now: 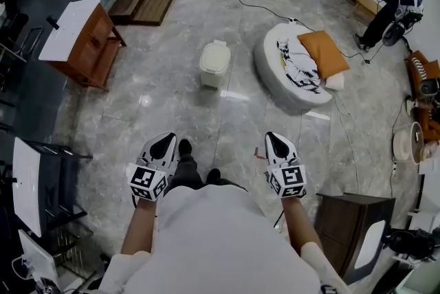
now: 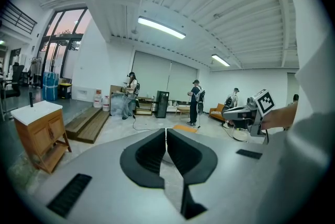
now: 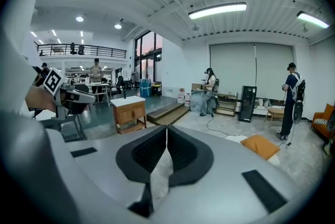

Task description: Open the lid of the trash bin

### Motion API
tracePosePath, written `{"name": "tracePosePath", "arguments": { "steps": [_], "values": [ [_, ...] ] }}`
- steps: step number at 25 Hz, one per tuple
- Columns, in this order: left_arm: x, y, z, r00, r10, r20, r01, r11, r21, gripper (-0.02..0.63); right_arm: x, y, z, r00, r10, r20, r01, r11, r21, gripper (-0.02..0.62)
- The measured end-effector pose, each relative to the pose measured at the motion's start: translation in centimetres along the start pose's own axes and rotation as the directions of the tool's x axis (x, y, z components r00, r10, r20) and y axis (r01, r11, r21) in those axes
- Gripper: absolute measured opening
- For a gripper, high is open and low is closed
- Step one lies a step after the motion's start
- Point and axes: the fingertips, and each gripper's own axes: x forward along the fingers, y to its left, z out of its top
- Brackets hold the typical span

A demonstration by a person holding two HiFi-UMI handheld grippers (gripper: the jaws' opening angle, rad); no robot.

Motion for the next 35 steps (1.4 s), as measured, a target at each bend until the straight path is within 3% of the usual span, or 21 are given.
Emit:
{"name": "tracePosePath", "arguments": {
  "steps": [21, 35],
  "values": [
    [8.1, 8.7, 2.4, 0.995, -0.095, -0.032, 0.095, 0.995, 0.000, 0.023, 9.4, -0.6, 2.5, 0.996, -0.063, -0.061, 0.063, 0.998, 0.001, 0.031],
    [13.5, 16.6, 3.0, 0.977, -0.195, -0.084, 0.196, 0.981, 0.008, 0.023, 16.8, 0.7, 5.7, 0.986, -0.133, -0.098, 0.130, 0.991, -0.033, 0.031]
  ]
}}
